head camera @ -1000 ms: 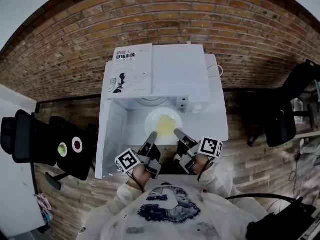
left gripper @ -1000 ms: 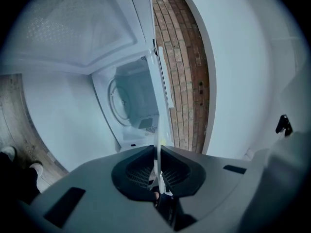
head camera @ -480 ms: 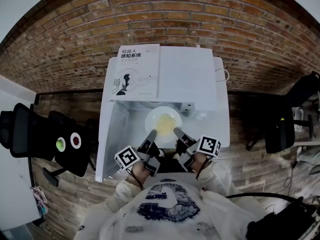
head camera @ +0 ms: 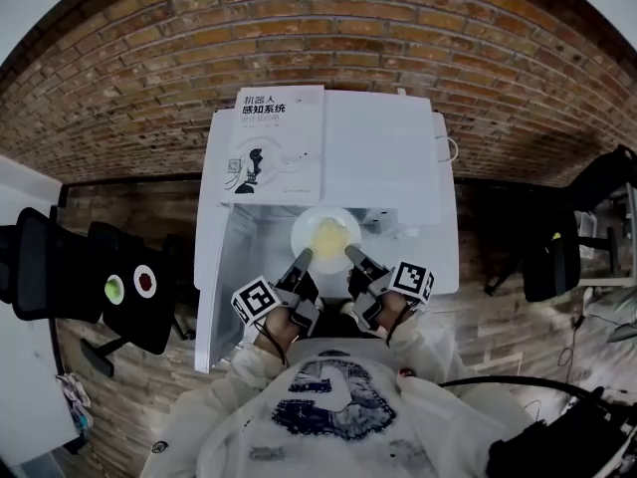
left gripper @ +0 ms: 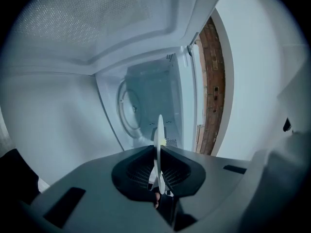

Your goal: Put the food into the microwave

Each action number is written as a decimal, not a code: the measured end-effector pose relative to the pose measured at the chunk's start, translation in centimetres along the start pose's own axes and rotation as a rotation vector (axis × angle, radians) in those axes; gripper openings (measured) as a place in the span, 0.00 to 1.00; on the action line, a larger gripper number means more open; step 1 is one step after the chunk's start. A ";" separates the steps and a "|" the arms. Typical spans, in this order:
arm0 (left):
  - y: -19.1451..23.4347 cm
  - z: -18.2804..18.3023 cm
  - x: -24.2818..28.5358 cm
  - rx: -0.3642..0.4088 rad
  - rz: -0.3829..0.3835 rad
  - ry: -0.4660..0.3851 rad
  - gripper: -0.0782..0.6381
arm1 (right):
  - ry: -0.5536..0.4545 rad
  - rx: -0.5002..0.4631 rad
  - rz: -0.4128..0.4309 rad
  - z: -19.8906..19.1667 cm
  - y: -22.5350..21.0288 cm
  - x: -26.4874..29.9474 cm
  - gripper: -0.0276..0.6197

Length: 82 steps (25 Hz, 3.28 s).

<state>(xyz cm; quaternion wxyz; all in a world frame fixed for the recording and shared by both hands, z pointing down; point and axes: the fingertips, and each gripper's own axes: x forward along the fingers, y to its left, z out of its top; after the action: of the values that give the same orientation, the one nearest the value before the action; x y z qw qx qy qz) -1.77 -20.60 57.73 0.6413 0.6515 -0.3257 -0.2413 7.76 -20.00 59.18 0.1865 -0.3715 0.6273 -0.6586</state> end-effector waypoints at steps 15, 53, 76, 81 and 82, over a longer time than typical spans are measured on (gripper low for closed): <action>5.6 3.6 2.8 -0.004 0.099 -0.002 0.16 | -0.039 0.037 -0.053 2.2 -3.4 4.4 0.08; 9.8 6.2 5.4 -0.055 0.184 -0.068 0.16 | -0.119 0.114 -0.109 4.0 -7.1 8.4 0.08; 9.0 0.8 4.8 -0.050 0.155 0.068 0.19 | -0.139 0.132 -0.103 4.3 -7.3 8.9 0.08; 9.0 0.8 5.3 -0.049 0.153 0.068 0.19 | -0.137 0.141 -0.095 4.3 -7.3 8.9 0.08; 9.1 0.8 5.3 -0.053 0.155 0.066 0.18 | -0.137 0.143 -0.093 4.2 -7.3 8.9 0.08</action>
<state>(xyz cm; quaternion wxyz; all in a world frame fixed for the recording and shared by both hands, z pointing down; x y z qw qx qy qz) 0.15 -24.66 67.22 0.6855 0.6149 -0.3471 -0.1777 6.60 -28.21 68.27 0.2240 -0.4300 0.5467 -0.6827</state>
